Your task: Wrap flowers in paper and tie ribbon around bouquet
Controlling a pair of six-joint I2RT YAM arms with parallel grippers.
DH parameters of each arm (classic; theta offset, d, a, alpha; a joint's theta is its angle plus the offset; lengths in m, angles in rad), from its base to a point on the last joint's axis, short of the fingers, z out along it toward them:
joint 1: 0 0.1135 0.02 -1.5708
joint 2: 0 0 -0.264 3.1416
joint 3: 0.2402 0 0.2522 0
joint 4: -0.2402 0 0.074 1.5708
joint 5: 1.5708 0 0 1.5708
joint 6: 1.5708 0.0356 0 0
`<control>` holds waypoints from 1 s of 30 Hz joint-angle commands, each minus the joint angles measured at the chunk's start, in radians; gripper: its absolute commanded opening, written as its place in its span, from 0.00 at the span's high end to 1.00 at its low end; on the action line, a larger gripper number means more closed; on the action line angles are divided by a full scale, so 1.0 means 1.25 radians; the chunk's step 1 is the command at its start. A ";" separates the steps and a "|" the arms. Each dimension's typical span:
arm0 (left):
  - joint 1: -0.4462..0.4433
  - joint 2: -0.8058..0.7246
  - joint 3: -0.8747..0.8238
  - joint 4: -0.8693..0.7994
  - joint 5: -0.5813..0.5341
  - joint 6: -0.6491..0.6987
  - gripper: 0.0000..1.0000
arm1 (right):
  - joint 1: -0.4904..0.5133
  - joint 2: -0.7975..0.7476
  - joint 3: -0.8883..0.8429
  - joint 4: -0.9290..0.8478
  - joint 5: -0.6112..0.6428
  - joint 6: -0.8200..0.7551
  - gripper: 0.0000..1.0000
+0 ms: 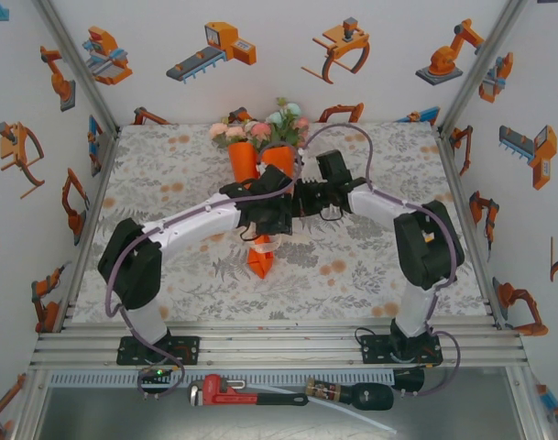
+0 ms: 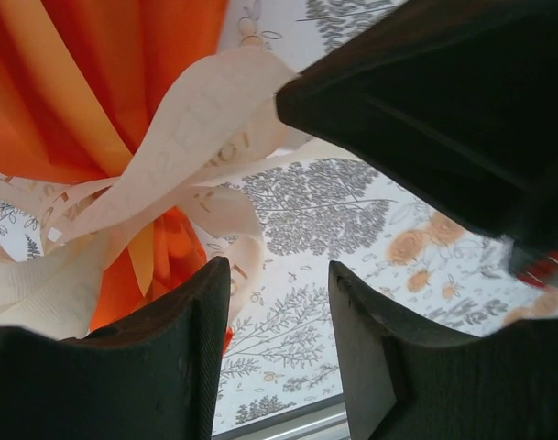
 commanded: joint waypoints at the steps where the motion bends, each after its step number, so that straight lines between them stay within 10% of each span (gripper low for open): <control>1: -0.004 0.009 0.028 -0.052 -0.043 -0.051 0.54 | 0.004 -0.017 -0.012 0.025 0.005 0.014 1.00; 16: 0.004 0.048 0.017 -0.018 -0.037 -0.063 0.73 | 0.003 -0.020 -0.015 0.028 -0.004 0.017 1.00; 21: 0.011 0.032 -0.004 0.017 -0.023 -0.061 0.99 | 0.003 -0.025 -0.020 0.026 -0.002 0.020 1.00; 30: 0.067 -0.053 -0.078 0.145 -0.062 -0.099 1.00 | 0.003 -0.103 -0.096 0.047 -0.052 0.041 1.00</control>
